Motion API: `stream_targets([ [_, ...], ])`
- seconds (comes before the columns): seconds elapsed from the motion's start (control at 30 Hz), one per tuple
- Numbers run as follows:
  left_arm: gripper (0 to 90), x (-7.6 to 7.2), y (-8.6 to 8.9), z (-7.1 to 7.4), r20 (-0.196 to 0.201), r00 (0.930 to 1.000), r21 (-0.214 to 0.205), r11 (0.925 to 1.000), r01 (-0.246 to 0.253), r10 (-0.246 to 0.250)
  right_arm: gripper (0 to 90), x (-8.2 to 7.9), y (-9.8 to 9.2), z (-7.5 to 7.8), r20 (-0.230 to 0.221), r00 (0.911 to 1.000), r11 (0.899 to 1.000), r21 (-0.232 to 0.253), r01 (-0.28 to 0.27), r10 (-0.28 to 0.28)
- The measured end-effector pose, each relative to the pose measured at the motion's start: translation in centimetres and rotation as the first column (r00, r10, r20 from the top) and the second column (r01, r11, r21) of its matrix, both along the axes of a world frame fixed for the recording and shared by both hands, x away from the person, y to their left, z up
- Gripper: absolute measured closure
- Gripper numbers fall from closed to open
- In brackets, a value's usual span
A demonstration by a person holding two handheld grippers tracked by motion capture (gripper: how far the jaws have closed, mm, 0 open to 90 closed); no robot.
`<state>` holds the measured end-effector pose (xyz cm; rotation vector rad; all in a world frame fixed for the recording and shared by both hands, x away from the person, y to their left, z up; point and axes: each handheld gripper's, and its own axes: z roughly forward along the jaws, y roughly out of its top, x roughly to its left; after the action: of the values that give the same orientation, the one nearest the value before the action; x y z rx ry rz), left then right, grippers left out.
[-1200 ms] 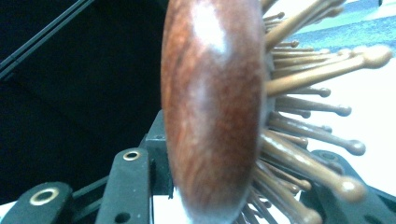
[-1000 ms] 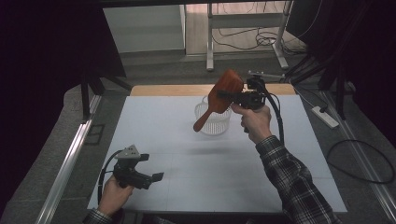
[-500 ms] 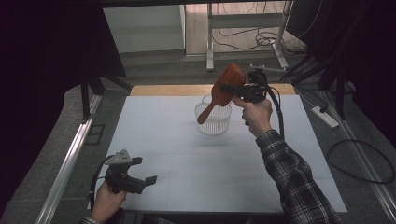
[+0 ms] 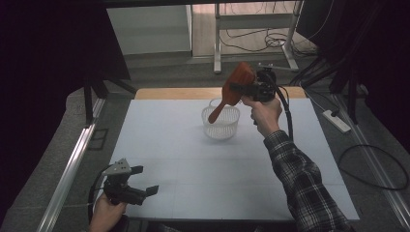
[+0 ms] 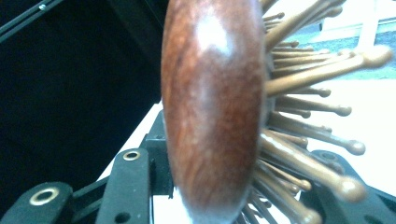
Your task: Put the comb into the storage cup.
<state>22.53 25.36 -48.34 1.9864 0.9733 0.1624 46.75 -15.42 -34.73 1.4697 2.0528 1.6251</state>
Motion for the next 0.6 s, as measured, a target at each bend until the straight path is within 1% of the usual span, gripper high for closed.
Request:
stream_targets([
  [0.13, 0.0, -0.2, 0.2, 0.1, 0.003, 1.0000, 0.000, 1.0000, -0.008, 0.008, 53.1, 0.4, 0.0, -0.3, -0.002, 0.9999, 1.000, -0.011, 0.010, -0.010],
  [0.33, 0.0, -0.4, 0.2, 0.1, 0.013, 0.9999, 0.007, 1.0000, -0.007, 0.007, 53.2, 0.7, 0.4, -0.9, 0.000, 0.9998, 0.999, -0.032, 0.019, -0.019],
  [0.6, 0.0, -0.4, 0.2, 0.1, 0.006, 1.0000, 0.006, 1.0000, -0.003, 0.003, 53.2, 0.9, 1.1, -1.9, -0.004, 0.9999, 0.998, -0.060, 0.015, -0.015],
])
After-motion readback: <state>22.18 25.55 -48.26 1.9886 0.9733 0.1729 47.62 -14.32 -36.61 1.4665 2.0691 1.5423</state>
